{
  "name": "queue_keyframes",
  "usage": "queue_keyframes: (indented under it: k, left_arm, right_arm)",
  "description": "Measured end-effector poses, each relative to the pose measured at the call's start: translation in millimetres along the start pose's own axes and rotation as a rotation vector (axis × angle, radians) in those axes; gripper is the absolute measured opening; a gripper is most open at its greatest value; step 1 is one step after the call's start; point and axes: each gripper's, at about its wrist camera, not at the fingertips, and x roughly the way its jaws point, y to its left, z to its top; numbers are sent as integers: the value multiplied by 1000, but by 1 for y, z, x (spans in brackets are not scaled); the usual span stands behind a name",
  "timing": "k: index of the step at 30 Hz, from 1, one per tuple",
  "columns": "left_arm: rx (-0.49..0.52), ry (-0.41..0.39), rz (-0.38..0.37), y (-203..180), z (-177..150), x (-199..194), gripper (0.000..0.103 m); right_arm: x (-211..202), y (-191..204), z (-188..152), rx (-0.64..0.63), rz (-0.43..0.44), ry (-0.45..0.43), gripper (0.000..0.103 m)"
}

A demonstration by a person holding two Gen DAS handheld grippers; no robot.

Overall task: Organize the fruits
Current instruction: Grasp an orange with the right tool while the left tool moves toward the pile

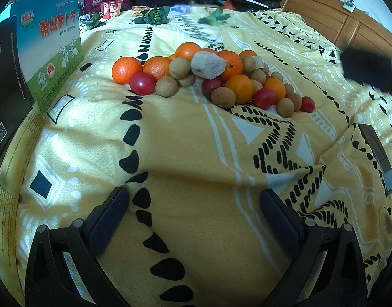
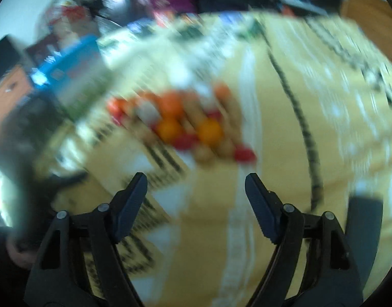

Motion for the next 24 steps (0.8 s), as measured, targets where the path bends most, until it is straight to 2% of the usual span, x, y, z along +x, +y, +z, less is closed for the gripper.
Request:
queue_keyframes:
  k: [2, 3, 6, 10, 16, 17, 18, 19, 21, 24]
  left_arm:
    - [-5, -3, -7, 1, 1, 0, 103]
    - [-7, -5, -12, 2, 1, -1, 103]
    - [-15, -10, -23, 4, 0, -2, 103]
    - [-24, -16, -38, 5, 0, -2, 103]
    - [-34, -23, -55, 8, 0, -3, 103]
    - [-34, -23, -55, 8, 0, -3, 103]
    - [-34, -23, -54, 7, 0, -3, 103]
    - [-33, -23, -53, 6, 0, -3, 103]
    - [-32, -22, -51, 6, 0, -3, 103]
    - [-28, -21, -45, 5, -1, -3, 103]
  right_arm:
    - [16, 10, 26, -6, 97, 34, 77]
    - [31, 14, 38, -8, 118, 57, 67]
    - [76, 23, 63, -32, 132, 125, 50]
    - [128, 32, 75, -39, 129, 199, 45]
    - [146, 37, 77, -75, 65, 204, 45]
    - [147, 38, 77, -82, 61, 203, 44]
    - [146, 38, 76, -89, 59, 206, 38]
    - [144, 37, 73, -94, 66, 210, 35]
    - [139, 39, 64, -83, 111, 238, 34]
    - [110, 47, 33, -119, 179, 265, 33]
